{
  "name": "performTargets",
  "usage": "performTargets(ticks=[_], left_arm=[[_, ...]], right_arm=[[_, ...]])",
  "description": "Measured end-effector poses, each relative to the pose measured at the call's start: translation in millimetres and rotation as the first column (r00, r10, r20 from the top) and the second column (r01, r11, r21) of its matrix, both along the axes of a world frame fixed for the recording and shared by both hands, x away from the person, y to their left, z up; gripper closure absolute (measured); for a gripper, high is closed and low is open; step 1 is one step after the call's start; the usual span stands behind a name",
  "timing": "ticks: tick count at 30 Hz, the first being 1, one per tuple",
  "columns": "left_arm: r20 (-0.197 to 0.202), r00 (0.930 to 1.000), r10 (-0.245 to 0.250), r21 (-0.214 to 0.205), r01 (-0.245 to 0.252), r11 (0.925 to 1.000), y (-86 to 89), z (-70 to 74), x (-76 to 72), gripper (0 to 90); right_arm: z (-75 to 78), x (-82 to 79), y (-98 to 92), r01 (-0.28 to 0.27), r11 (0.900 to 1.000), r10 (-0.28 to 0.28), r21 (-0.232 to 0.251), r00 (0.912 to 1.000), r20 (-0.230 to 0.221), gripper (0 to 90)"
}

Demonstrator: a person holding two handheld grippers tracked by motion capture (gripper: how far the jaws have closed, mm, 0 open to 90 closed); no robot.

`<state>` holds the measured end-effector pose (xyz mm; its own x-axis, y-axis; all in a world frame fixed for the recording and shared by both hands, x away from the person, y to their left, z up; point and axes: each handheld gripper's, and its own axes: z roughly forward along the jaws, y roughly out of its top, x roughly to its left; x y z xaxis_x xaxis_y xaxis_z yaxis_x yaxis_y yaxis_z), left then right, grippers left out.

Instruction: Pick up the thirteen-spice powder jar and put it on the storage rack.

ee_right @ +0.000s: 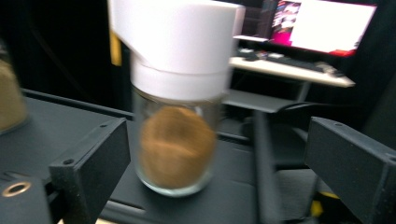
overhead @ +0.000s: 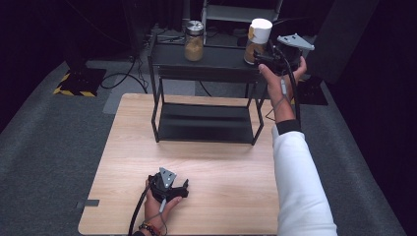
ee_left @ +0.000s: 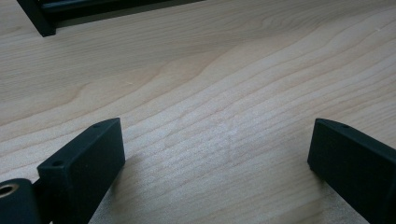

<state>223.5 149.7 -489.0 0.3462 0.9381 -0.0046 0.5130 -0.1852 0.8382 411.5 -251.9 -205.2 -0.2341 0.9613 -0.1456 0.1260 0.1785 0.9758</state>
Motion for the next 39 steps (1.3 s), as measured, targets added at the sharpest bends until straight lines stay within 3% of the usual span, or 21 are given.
performTargets(ticks=[6,9,10,17,22,31,39], left_arm=[[-0.001,1.0000,0.008,0.002,-0.008,1.0000,-0.8,0.3,-0.3,3.2],[-0.002,0.9999,0.011,0.001,-0.011,0.9999,-1.0,0.4,-0.5,3.2],[-0.001,0.9999,0.010,0.001,-0.010,0.9999,-0.9,0.2,-0.5,3.3],[-0.001,0.9999,0.012,0.000,-0.012,0.9999,-0.9,0.1,-0.8,3.2],[-0.001,0.9999,0.012,0.000,-0.012,0.9999,-0.9,0.1,-0.8,3.2],[0.001,0.9999,0.012,0.001,-0.012,0.9999,-1.0,0.0,-0.9,3.2],[0.000,0.9999,0.012,0.001,-0.012,0.9999,-0.9,0.0,-0.8,3.2]], right_arm=[[-14.2,-28.0,1.6,0.098,0.9945,-0.096,-0.038,0.9939,0.054,6.9],[-29.1,-46.7,4.3,0.168,0.9853,-0.162,-0.031,0.9777,0.133,7.0],[-32.1,-51.4,5.0,0.183,0.9825,-0.176,-0.036,0.9747,0.137,6.9],[-53.5,-79.7,-7.4,0.187,0.9808,-0.179,-0.054,0.9756,0.126,7.0],[-67.4,-95.1,-18.0,0.182,0.9826,-0.176,-0.039,0.9783,0.108,7.0],[-105.3,-124.4,-39.6,0.175,0.9846,-0.174,-0.001,0.9823,0.069,6.6],[-140.5,-142.2,-51.4,0.174,0.9847,-0.174,-0.010,0.9846,0.020,6.4]])
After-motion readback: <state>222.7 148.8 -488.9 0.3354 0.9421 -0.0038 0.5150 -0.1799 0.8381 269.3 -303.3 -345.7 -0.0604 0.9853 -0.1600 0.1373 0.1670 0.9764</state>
